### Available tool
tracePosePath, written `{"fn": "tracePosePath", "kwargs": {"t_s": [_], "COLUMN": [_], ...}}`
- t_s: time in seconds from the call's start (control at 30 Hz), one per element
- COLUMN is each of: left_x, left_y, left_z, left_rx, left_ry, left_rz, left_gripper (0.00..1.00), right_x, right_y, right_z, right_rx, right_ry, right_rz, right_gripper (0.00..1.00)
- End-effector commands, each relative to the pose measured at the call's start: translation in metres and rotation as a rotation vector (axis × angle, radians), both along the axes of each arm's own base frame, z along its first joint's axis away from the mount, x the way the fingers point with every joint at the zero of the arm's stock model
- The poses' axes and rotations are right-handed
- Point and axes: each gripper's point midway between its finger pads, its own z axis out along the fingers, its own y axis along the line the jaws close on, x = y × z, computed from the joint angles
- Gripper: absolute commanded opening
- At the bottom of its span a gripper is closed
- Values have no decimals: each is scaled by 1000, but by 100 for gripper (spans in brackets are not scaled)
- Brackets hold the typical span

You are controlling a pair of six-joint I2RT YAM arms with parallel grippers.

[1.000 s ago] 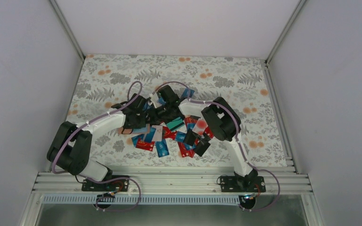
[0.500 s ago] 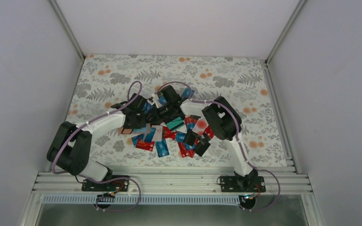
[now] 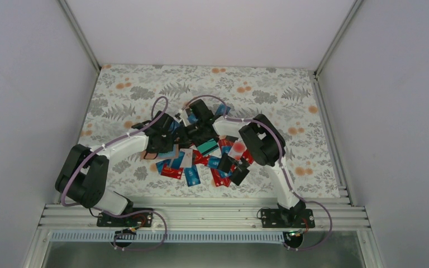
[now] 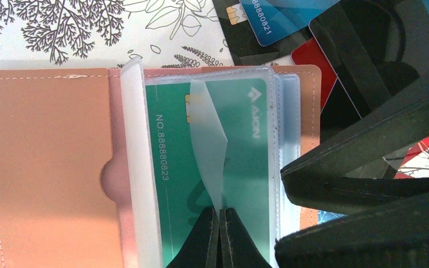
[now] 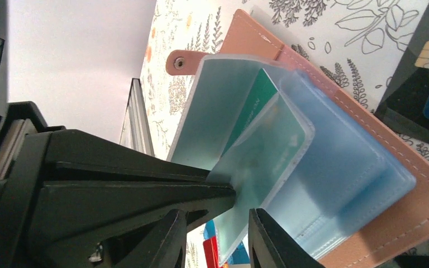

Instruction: Put the credit cards into the card holder

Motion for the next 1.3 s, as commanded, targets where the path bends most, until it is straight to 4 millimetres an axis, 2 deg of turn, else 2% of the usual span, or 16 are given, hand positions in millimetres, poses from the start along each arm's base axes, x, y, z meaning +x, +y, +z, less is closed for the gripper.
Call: {"fn": "tracePosePath", "kwargs": {"t_s": [0.0, 0.27, 0.6, 0.87, 1.0, 1.1, 1.27], "left_x": [3, 2, 3, 4, 8, 10, 13], "left_y": [-1, -1, -3, -4, -5, -6, -8], "left_z": [7, 7, 6, 6, 9, 13, 31], "left_rx": [-21, -21, -30, -35, -28, -24, -42], "left_ry": [-28, -27, -23, -27, -36, -44, -76], "left_rz": [1, 3, -2, -4, -13, -28, -41], "left_gripper": [2, 3, 2, 2, 3, 10, 43], "right_x": [4, 4, 8, 7, 7, 9, 17], "right_y": [2, -1, 9, 17, 18, 15, 11], "right_z": [-10, -15, -20, -13, -17, -24, -31], "right_rx": [-9, -29, -24, -6, -36, -81, -177], "right_ry": [-1, -8, 15, 16, 25, 31, 22], "right_rz": [-2, -17, -15, 1, -11, -35, -88], "right_gripper": [31, 31, 30, 22, 15, 6, 4]}}
